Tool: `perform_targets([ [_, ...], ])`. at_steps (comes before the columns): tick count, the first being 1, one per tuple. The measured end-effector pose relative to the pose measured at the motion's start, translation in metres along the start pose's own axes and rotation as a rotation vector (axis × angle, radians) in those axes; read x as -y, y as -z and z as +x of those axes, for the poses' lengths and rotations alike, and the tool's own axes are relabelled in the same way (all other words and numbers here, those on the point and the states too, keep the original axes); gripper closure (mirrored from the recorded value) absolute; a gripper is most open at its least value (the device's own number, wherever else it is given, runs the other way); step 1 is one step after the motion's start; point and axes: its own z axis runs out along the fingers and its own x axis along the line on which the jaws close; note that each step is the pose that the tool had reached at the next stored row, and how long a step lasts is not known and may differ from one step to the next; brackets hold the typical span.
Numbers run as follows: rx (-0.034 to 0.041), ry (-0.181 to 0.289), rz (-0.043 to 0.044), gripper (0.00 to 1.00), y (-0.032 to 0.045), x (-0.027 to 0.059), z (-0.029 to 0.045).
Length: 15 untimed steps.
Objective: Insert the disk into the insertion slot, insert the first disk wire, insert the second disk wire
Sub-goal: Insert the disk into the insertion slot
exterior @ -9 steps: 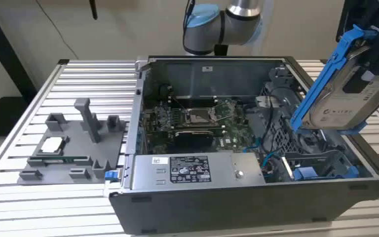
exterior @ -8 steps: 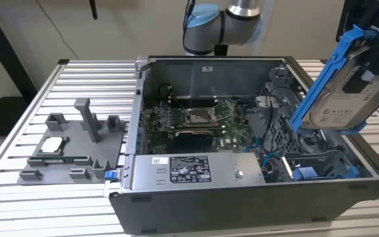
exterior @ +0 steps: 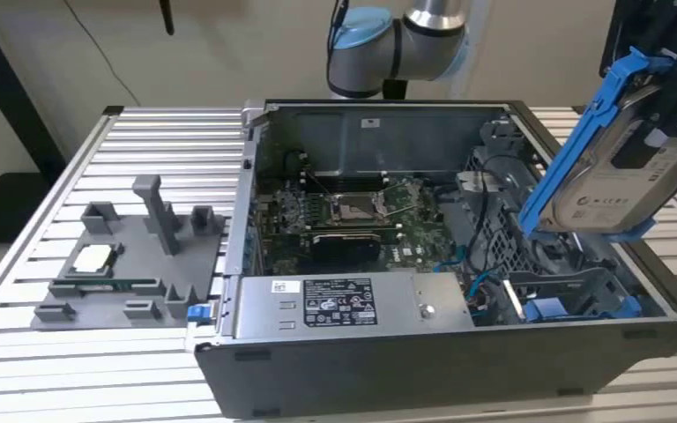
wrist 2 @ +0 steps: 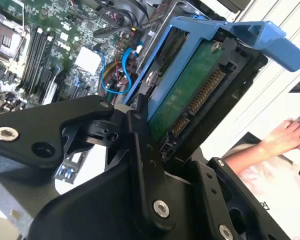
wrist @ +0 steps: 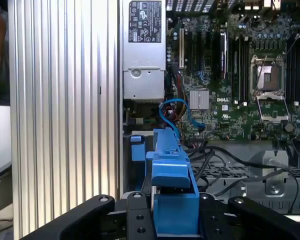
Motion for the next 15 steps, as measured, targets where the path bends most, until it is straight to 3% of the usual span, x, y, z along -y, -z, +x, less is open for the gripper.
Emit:
perform_targets([
  [9,-0.0003,0.000,0.0014,0.67,-0.0021,0.0001,0.0020],
  [15,-0.0022,0.000,0.0167,0.67,-0.0099,0.0005,0.0034],
])
